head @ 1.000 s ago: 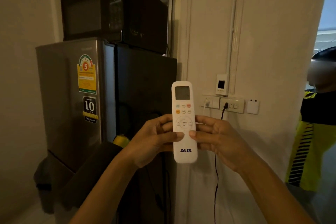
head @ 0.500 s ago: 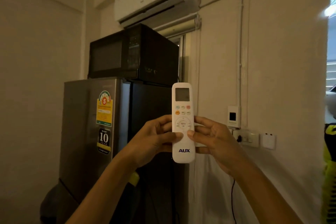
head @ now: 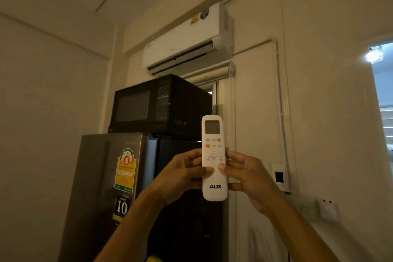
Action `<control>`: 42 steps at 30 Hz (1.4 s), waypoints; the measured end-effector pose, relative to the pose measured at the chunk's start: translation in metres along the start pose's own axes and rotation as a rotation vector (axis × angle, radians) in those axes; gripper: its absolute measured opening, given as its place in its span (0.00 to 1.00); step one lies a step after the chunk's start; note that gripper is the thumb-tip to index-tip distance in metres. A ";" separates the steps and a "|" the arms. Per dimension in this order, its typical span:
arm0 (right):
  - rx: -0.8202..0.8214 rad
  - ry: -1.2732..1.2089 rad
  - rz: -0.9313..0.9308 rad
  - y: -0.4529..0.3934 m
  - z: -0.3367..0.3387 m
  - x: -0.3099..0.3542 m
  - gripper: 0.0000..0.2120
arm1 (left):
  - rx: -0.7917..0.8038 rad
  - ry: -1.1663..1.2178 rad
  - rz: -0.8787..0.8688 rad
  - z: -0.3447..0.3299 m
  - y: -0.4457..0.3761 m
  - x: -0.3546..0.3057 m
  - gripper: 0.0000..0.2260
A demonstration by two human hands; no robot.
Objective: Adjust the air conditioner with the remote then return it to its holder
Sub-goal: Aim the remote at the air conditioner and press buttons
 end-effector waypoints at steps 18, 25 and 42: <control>0.028 0.019 0.068 -0.063 0.000 0.062 0.22 | 0.032 -0.042 -0.094 0.013 -0.055 -0.071 0.17; 0.045 -0.003 0.061 -0.065 -0.002 0.063 0.21 | 0.029 -0.057 -0.120 0.017 -0.056 -0.071 0.17; 0.005 -0.053 -0.053 -0.074 -0.009 0.062 0.16 | 0.004 -0.072 -0.149 0.022 -0.055 -0.062 0.17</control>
Point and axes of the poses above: each hand's wrist, its own y-axis away from the middle knuckle, its own z-axis out of the back of the hand, x = y × z, the point moved 3 cm from there along -y, towards the middle knuckle, and after that the axes turned 7 degrees about -x, right-handed, at the moved point
